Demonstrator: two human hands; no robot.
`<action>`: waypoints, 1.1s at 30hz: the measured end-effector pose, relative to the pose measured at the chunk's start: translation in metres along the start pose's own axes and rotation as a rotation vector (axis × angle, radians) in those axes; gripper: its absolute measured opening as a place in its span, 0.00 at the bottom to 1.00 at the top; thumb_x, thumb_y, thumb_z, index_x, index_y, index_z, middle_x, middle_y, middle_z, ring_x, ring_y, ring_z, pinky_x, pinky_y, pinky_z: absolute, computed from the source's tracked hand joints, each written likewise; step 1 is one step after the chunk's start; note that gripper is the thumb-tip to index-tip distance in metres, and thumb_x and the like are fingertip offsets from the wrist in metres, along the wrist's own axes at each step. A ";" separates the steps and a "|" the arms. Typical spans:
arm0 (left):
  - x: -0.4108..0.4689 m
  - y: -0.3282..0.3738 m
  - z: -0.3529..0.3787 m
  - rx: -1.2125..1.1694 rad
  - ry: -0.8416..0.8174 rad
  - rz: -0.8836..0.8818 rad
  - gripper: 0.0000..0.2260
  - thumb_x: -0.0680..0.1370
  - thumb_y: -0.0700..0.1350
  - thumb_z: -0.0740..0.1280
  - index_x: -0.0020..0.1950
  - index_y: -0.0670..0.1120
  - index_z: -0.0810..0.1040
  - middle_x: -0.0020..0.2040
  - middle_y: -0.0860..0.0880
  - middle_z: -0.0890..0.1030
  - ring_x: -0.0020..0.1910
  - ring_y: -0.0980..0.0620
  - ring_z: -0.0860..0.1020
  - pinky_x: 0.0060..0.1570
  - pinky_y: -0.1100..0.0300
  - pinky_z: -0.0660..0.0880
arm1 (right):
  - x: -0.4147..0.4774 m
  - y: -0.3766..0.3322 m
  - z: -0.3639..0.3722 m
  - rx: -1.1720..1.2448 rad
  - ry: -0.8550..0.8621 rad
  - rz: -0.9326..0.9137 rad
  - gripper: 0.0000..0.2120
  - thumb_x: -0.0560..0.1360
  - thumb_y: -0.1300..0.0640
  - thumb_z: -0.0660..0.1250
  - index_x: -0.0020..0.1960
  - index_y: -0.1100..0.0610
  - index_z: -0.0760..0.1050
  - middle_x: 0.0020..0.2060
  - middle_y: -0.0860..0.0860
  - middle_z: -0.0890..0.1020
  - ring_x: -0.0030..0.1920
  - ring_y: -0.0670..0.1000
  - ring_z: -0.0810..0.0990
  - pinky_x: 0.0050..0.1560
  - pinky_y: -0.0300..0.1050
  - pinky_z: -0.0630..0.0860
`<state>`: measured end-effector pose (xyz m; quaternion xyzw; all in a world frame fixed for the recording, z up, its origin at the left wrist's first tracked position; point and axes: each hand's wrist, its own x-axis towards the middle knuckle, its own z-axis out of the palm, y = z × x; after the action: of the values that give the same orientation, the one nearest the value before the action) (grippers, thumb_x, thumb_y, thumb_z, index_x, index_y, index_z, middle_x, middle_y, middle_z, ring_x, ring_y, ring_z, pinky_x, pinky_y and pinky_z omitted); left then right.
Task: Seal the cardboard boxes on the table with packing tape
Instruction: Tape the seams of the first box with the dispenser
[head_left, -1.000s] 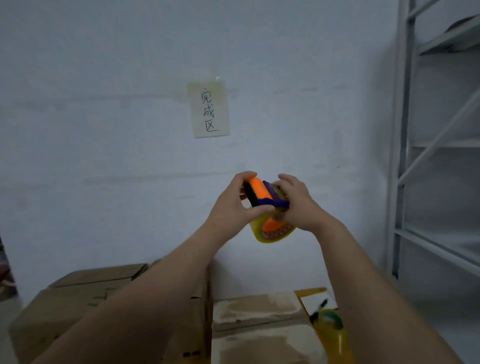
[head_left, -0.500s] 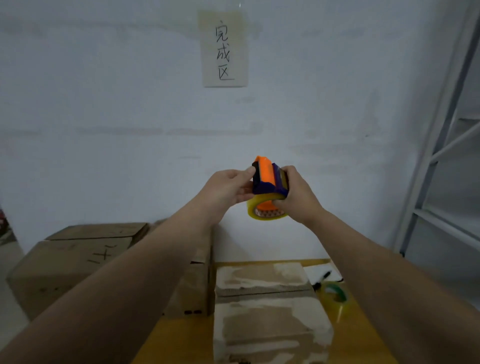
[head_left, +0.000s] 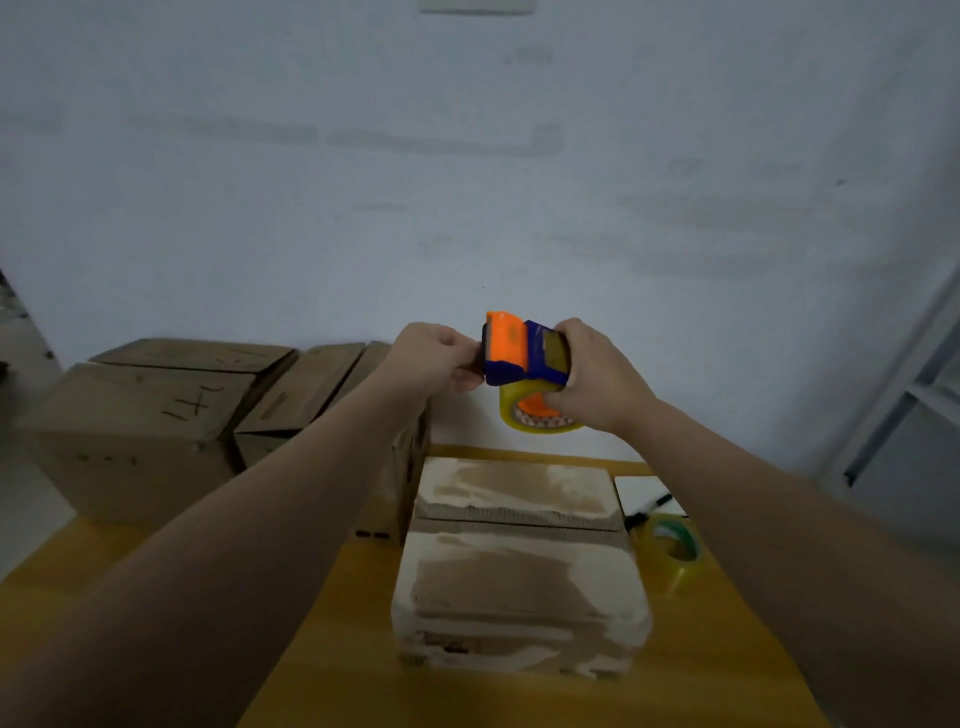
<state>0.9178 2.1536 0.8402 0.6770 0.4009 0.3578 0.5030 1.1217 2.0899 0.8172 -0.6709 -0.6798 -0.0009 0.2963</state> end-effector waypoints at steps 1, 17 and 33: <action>0.002 -0.004 -0.001 0.023 0.010 -0.005 0.06 0.76 0.39 0.68 0.41 0.38 0.80 0.32 0.44 0.82 0.36 0.50 0.82 0.43 0.57 0.80 | 0.000 0.005 0.003 -0.011 -0.029 -0.014 0.28 0.62 0.54 0.77 0.54 0.49 0.64 0.46 0.47 0.72 0.43 0.47 0.73 0.34 0.35 0.66; -0.033 -0.160 -0.032 0.222 0.138 -0.343 0.10 0.78 0.46 0.65 0.39 0.43 0.76 0.33 0.48 0.77 0.34 0.51 0.76 0.35 0.61 0.73 | -0.045 0.027 0.079 -0.450 -0.541 -0.108 0.38 0.70 0.27 0.56 0.76 0.37 0.47 0.45 0.51 0.70 0.42 0.50 0.68 0.40 0.43 0.65; 0.003 -0.262 -0.032 0.379 0.170 -0.501 0.15 0.76 0.56 0.67 0.36 0.48 0.70 0.35 0.51 0.73 0.35 0.53 0.70 0.41 0.56 0.70 | -0.022 -0.010 0.150 -0.661 -0.563 -0.114 0.32 0.74 0.34 0.60 0.75 0.39 0.55 0.63 0.53 0.70 0.61 0.58 0.70 0.59 0.52 0.66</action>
<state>0.8430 2.2143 0.5949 0.6066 0.6550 0.1970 0.4052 1.0508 2.1282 0.6883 -0.6650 -0.7334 -0.0518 -0.1317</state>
